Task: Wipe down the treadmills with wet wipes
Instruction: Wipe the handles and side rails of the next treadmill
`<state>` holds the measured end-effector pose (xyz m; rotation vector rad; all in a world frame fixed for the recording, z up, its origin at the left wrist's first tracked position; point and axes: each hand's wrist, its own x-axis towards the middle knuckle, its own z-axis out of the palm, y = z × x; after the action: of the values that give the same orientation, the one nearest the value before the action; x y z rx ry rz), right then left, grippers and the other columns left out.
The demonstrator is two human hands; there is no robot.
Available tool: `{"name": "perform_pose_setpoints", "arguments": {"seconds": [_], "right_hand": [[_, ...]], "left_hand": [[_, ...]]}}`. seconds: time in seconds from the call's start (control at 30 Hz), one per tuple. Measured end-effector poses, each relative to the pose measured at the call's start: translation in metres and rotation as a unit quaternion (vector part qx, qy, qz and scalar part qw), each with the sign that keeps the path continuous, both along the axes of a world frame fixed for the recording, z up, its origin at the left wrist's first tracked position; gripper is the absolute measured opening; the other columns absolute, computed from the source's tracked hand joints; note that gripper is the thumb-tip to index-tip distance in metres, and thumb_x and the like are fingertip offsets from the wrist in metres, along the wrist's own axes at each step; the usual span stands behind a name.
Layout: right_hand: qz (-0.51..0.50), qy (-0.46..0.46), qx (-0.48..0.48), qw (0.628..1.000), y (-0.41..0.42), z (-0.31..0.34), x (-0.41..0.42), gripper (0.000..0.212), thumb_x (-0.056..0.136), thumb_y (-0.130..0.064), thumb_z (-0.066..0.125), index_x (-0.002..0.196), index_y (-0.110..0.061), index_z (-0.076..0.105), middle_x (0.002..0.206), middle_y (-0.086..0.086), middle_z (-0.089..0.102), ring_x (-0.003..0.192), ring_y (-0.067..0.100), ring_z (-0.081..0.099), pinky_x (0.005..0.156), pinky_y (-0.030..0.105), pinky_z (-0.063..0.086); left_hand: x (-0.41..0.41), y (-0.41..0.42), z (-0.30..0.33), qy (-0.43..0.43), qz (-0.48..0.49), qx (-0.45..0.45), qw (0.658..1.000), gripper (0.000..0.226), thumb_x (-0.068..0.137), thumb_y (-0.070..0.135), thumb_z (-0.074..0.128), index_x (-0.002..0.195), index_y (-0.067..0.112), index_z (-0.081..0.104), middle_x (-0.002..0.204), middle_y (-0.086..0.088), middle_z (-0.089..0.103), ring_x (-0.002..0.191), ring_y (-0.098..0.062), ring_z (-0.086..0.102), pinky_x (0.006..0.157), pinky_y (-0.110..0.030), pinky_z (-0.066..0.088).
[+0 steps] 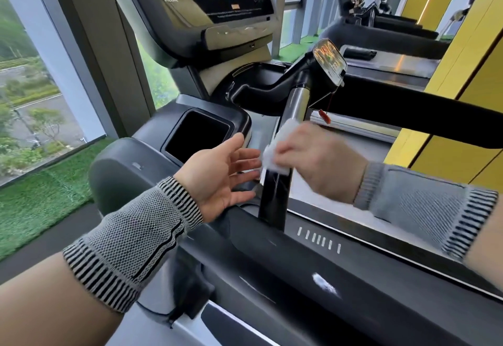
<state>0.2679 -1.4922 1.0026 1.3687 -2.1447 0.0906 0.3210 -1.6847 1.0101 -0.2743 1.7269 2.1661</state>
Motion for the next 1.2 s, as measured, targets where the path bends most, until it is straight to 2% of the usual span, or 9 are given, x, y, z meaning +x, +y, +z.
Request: {"name": "perform_pose_setpoints", "arguments": {"seconds": [0.13, 0.23, 0.33, 0.43, 0.57, 0.73, 0.9, 1.07, 1.2], "right_hand": [[0.057, -0.01, 0.149, 0.987, -0.016, -0.002, 0.012, 0.033, 0.085, -0.014, 0.039, 0.076, -0.017, 0.07, 0.082, -0.002, 0.068, 0.081, 0.027, 0.06, 0.069, 0.035, 0.052], [-0.001, 0.017, 0.063, 0.998, -0.01, 0.01, -0.01, 0.028, 0.087, -0.007, 0.043, 0.078, -0.012, 0.069, 0.085, 0.001, 0.068, 0.078, 0.028, 0.057, 0.072, 0.037, 0.051], [0.056, -0.014, 0.088, 0.994, -0.006, -0.016, 0.022, 0.025, 0.091, -0.007, 0.045, 0.085, -0.01, 0.069, 0.092, 0.006, 0.064, 0.086, 0.025, 0.054, 0.079, 0.032, 0.047], [0.052, -0.095, 0.083, 0.991, 0.0, -0.026, 0.035, 0.024, 0.09, -0.017, 0.048, 0.092, -0.014, 0.072, 0.089, 0.004, 0.058, 0.085, 0.015, 0.046, 0.066, 0.025, 0.045], [-0.022, -0.115, -0.081, 0.99, 0.007, -0.013, 0.011, 0.023, 0.084, -0.018, 0.052, 0.094, -0.011, 0.071, 0.087, 0.009, 0.059, 0.068, 0.022, 0.059, 0.057, 0.03, 0.053], [0.023, -0.183, -0.007, 0.983, 0.011, -0.034, 0.038, 0.023, 0.079, -0.016, 0.046, 0.091, -0.012, 0.065, 0.089, 0.005, 0.058, 0.066, 0.02, 0.058, 0.058, 0.023, 0.048], [-0.051, -0.2, -0.177, 0.962, 0.011, -0.025, 0.012, 0.008, 0.076, -0.006, 0.066, 0.083, -0.008, 0.065, 0.079, -0.008, 0.047, 0.067, 0.003, 0.04, 0.064, 0.013, 0.038], [0.041, -0.247, 0.011, 0.968, 0.017, -0.049, 0.048, 0.017, 0.081, -0.018, 0.052, 0.086, -0.015, 0.068, 0.084, 0.001, 0.061, 0.068, 0.012, 0.055, 0.059, 0.02, 0.042], [-0.014, -0.205, -0.129, 0.97, 0.016, -0.028, 0.017, 0.01, 0.075, -0.002, 0.069, 0.082, -0.01, 0.07, 0.079, 0.002, 0.061, 0.064, 0.011, 0.055, 0.06, 0.025, 0.048]], "left_hand": [[-0.005, -0.003, 0.0, 0.01, 0.02, 0.012, 1.0, 0.049, 0.097, 0.048, 0.04, 0.117, 0.008, 0.062, 0.109, -0.008, 0.061, 0.1, -0.019, 0.058, 0.079, -0.037, 0.051], [-0.006, -0.004, -0.002, 0.001, 0.013, 0.003, 1.0, 0.052, 0.097, 0.05, 0.039, 0.119, 0.009, 0.062, 0.118, -0.008, 0.063, 0.106, -0.019, 0.06, 0.084, -0.04, 0.048], [-0.004, -0.005, -0.001, -0.006, -0.002, 0.025, 1.0, 0.051, 0.097, 0.05, 0.039, 0.118, 0.009, 0.062, 0.121, -0.006, 0.063, 0.107, -0.019, 0.061, 0.082, -0.04, 0.049], [-0.002, -0.002, 0.0, -0.014, -0.008, 0.034, 0.999, 0.053, 0.097, 0.049, 0.038, 0.12, 0.008, 0.062, 0.124, -0.008, 0.063, 0.113, -0.02, 0.059, 0.084, -0.041, 0.049], [0.004, 0.004, 0.002, -0.006, -0.021, 0.022, 1.0, 0.054, 0.097, 0.05, 0.036, 0.121, 0.009, 0.061, 0.118, -0.004, 0.064, 0.112, -0.018, 0.057, 0.09, -0.041, 0.044], [0.006, 0.008, 0.004, 0.007, -0.006, -0.007, 1.0, 0.054, 0.095, 0.051, 0.037, 0.118, 0.01, 0.065, 0.119, 0.0, 0.066, 0.115, -0.015, 0.056, 0.103, -0.05, 0.038], [0.005, 0.013, 0.004, 0.015, 0.0, -0.025, 1.0, 0.054, 0.096, 0.051, 0.037, 0.118, 0.011, 0.065, 0.12, -0.001, 0.065, 0.117, -0.016, 0.054, 0.102, -0.051, 0.039], [0.004, 0.012, 0.002, 0.007, 0.007, -0.02, 1.0, 0.053, 0.096, 0.051, 0.039, 0.117, 0.01, 0.066, 0.128, -0.004, 0.062, 0.119, -0.018, 0.055, 0.094, -0.048, 0.045], [0.004, 0.012, -0.001, -0.004, 0.014, -0.026, 1.0, 0.054, 0.096, 0.05, 0.038, 0.117, 0.01, 0.066, 0.129, -0.005, 0.061, 0.117, -0.017, 0.056, 0.093, -0.046, 0.045]]}}
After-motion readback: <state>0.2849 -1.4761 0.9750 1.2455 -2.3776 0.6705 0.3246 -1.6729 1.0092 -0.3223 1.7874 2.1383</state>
